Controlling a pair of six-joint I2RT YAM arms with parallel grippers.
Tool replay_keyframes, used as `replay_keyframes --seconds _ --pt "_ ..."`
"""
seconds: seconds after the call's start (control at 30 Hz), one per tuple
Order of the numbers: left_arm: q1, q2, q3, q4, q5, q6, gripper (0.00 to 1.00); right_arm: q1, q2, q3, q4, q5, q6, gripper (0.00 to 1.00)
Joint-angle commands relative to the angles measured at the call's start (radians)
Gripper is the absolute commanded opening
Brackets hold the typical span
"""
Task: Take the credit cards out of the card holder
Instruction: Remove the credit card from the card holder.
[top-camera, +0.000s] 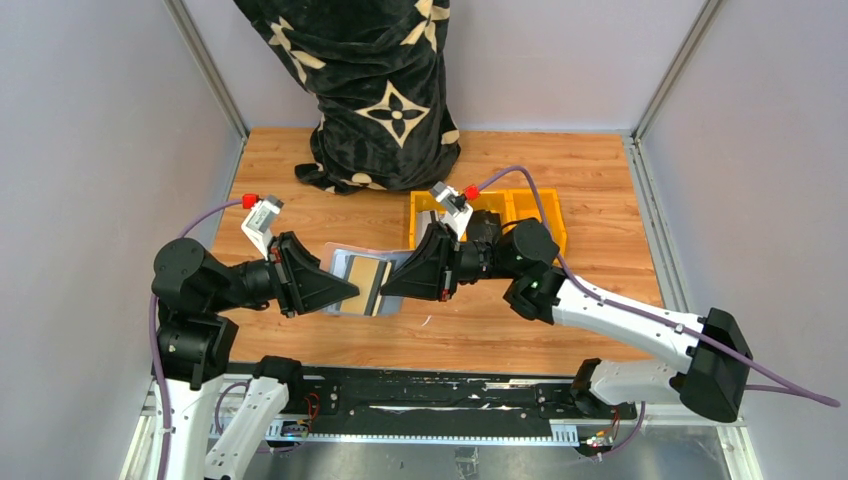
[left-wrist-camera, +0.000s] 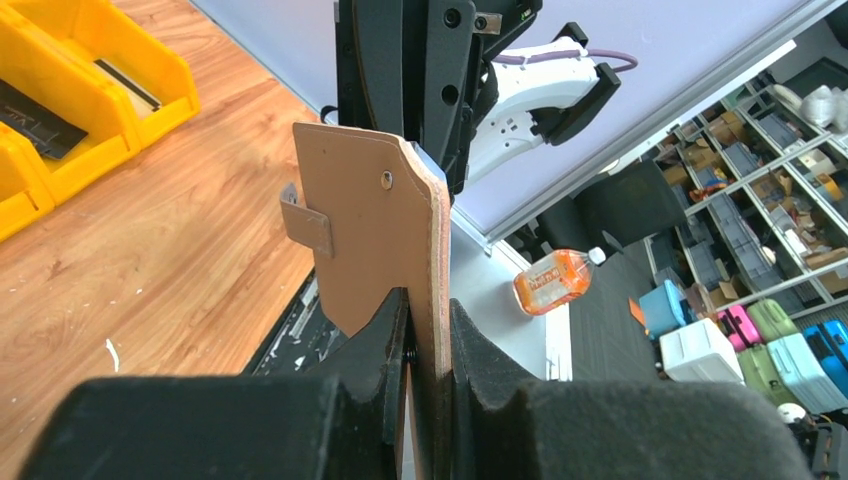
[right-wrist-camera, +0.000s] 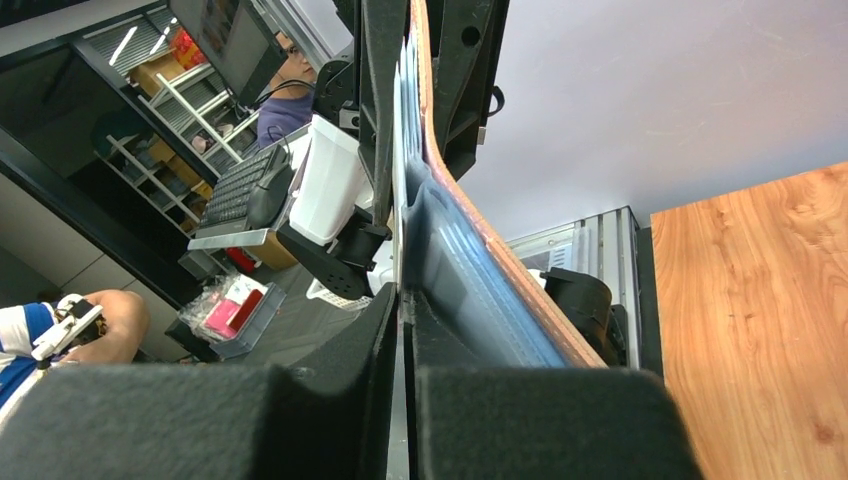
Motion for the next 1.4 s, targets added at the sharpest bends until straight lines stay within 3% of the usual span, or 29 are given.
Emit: replay_keyframes --seconds 0.0,0.07,0.17,0.23,0.3,0.43,0.5,1.1,1.13,1.27,1.37 --pt "-0.004 -0.008 0.027 0.039 0.010 0.001 0.13 0.035 0.011 -0.019 0.025 0.094 -0.031 0.10" --pt "-0.004 -0.008 0.030 0.038 0.010 0.001 0.13 0.035 0.013 -0.027 0.058 0.123 -0.016 0.12" --pt "-0.004 -0.010 0.037 0.027 0.011 0.007 0.13 0.035 0.015 -0.014 0.066 0.136 -0.008 0.34" --pt "-0.004 -0.010 0.041 0.019 0.012 0.013 0.13 0.034 0.020 -0.008 0.093 0.125 0.004 0.40" --pt "-0.004 -0.010 0.039 0.016 0.012 0.017 0.13 0.034 0.025 -0.002 0.108 0.116 0.017 0.35" --pt "-0.004 -0.010 0.038 0.020 0.010 0.015 0.11 0.033 0.033 0.000 0.117 0.104 0.043 0.07" --pt "-0.004 -0.010 0.040 0.021 0.010 0.013 0.10 0.030 0.025 -0.012 0.114 0.104 0.043 0.00" --pt "-0.004 0.001 0.064 0.021 0.007 0.014 0.07 0.008 -0.054 -0.078 0.105 0.057 0.035 0.00" --pt "-0.004 0.001 0.064 0.020 0.005 0.015 0.06 0.008 -0.052 -0.078 0.110 0.058 0.041 0.01" --pt "-0.004 0.000 0.062 0.020 0.000 0.016 0.02 0.009 -0.022 -0.067 0.185 0.045 0.088 0.29" --pt "-0.004 0.004 0.065 0.018 -0.005 0.020 0.00 0.009 0.013 -0.052 0.260 0.040 0.141 0.42"
